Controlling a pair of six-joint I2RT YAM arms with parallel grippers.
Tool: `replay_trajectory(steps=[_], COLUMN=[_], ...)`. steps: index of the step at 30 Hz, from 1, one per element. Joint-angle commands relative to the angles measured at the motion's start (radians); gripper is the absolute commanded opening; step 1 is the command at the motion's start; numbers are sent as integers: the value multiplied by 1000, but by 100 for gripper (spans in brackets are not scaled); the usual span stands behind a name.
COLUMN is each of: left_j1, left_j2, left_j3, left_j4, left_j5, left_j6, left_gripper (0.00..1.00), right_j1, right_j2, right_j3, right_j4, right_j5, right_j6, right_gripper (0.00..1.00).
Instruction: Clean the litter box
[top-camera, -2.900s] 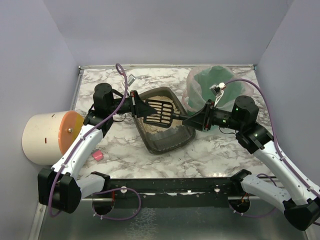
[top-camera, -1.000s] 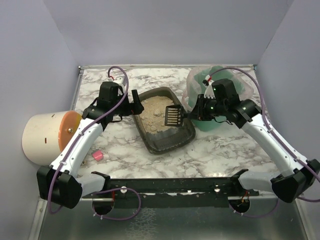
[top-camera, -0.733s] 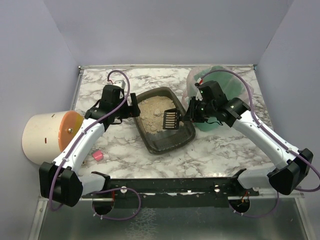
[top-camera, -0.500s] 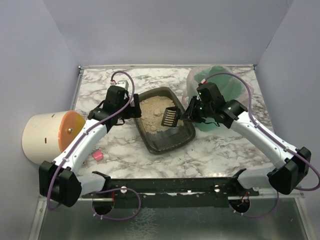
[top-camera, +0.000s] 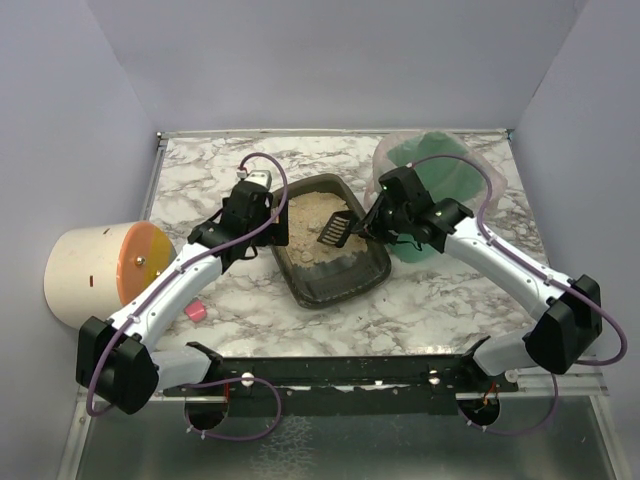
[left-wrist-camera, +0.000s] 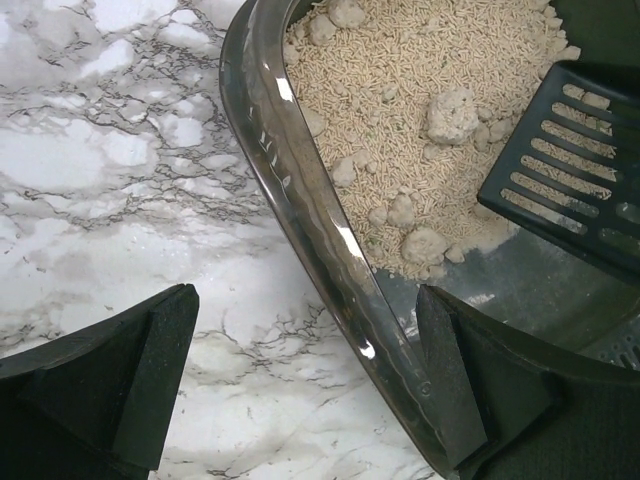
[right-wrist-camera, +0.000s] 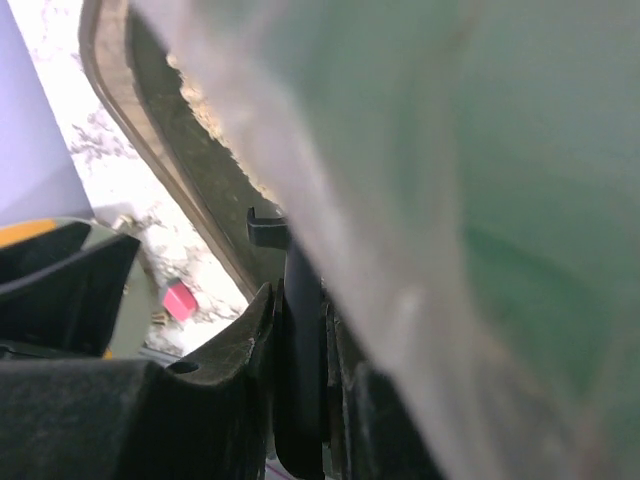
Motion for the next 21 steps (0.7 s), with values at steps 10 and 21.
replay_trajectory(steps=[10, 21], left_j1=[-25, -25], left_j2=[-32, -35], left_j3=[-18, -14], left_j4=[9, 8], left_j5=[-85, -78], left_j6=[30, 26], left_gripper=[99, 99], right_j1=[-3, 48], right_j2=[86, -64], right_j3=[-24, -21], right_j4=[35, -50], right_j5=[-13, 62], right_j6=[75, 24], right_gripper=[1, 1])
